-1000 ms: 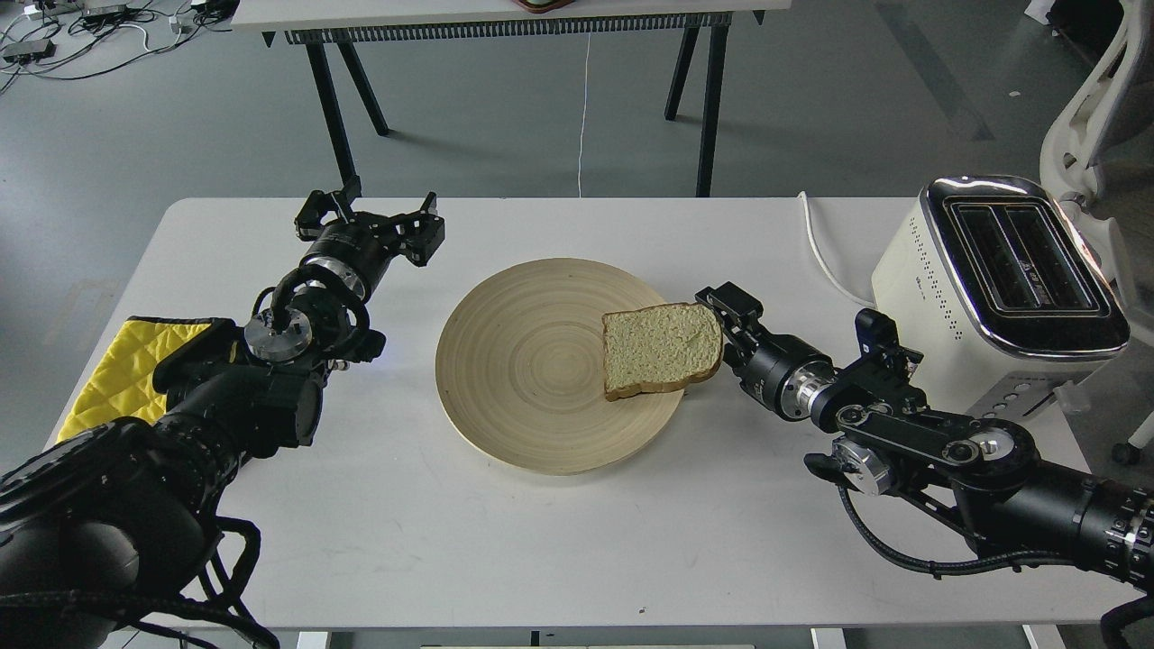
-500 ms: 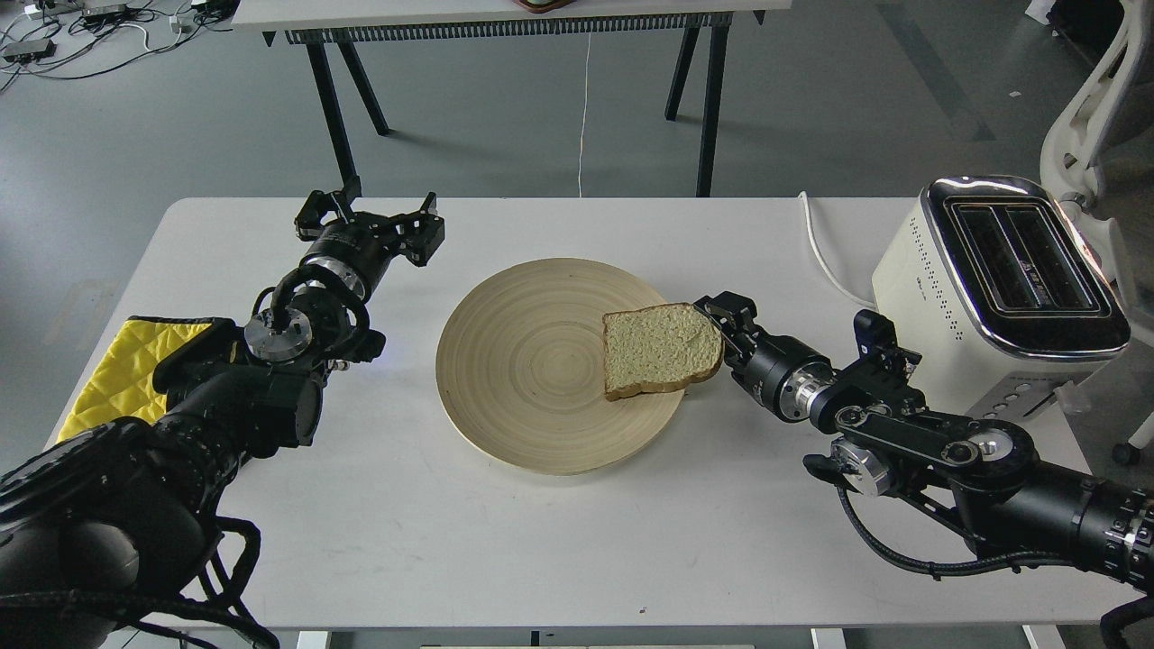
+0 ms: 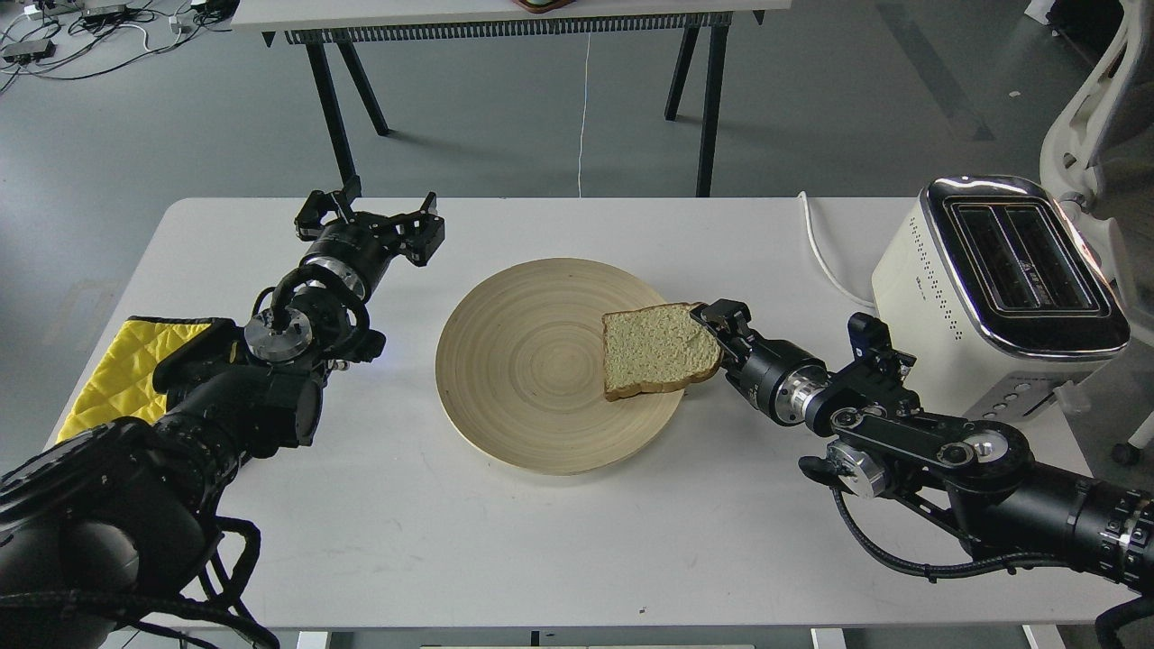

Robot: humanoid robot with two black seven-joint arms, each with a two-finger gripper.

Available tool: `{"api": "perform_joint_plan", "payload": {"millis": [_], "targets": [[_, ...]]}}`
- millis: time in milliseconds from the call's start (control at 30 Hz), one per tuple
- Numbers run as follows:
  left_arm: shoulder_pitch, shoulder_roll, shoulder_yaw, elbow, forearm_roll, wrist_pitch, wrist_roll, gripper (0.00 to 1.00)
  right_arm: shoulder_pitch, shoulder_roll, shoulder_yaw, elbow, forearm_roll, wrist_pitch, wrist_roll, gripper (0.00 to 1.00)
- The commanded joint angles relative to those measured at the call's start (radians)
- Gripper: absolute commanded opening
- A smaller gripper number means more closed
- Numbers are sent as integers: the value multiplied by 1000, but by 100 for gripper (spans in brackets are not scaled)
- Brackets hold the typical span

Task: Put bread in toaster with right arm
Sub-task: 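Close the right gripper on the bread slice's edge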

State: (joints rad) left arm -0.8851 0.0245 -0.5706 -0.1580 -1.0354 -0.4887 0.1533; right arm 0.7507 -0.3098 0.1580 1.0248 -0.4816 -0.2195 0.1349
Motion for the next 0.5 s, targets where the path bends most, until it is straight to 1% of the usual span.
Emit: {"api": "perform_joint_plan", "payload": {"millis": [0, 367, 467], "targets": [[0, 0, 0, 0, 0, 0, 0, 100, -1, 5, 0, 0, 0, 0, 0, 44], [0, 0, 0, 0, 0, 0, 0, 100, 2, 6, 2, 6, 1, -1, 0, 36], [0, 0, 0, 0, 0, 0, 0, 100, 2, 5, 2, 8, 1, -1, 0, 32]]}}
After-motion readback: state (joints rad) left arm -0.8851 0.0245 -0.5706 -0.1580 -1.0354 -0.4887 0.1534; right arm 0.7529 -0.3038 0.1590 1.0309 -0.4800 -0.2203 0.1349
